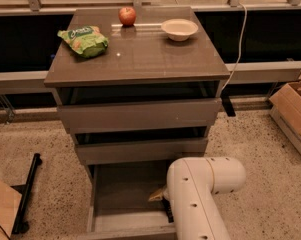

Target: Pick rxbar chocolate from bottom drawer and place on counter

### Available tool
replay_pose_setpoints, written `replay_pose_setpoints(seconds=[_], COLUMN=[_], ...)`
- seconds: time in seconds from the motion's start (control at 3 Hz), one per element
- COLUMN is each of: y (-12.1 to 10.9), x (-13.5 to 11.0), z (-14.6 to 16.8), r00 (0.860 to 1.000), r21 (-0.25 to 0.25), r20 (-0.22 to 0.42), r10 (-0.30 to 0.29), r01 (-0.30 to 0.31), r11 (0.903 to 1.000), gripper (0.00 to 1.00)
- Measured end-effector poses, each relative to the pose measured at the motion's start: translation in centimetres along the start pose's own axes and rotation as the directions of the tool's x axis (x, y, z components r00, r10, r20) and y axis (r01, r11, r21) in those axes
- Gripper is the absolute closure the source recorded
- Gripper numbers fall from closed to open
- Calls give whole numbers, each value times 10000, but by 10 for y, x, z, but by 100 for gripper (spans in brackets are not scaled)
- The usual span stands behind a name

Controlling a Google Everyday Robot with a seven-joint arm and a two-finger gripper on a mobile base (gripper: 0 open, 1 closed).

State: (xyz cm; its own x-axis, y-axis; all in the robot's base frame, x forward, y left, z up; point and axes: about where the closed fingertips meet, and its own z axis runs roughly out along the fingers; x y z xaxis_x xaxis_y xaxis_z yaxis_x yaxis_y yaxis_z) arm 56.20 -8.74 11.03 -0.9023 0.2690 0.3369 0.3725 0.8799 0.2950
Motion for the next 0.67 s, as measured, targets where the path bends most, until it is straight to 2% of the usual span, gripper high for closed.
replay_pose_setpoints(seconds=[0.33,0.67], y=[-2,-1], x=[3,5], z=[0,-4], r00=[9998,9998], r21=[130,130], r20=[-69,-69], r10=[180,181], r01=[-179,-180], r11=[9998,9998], gripper=[50,73])
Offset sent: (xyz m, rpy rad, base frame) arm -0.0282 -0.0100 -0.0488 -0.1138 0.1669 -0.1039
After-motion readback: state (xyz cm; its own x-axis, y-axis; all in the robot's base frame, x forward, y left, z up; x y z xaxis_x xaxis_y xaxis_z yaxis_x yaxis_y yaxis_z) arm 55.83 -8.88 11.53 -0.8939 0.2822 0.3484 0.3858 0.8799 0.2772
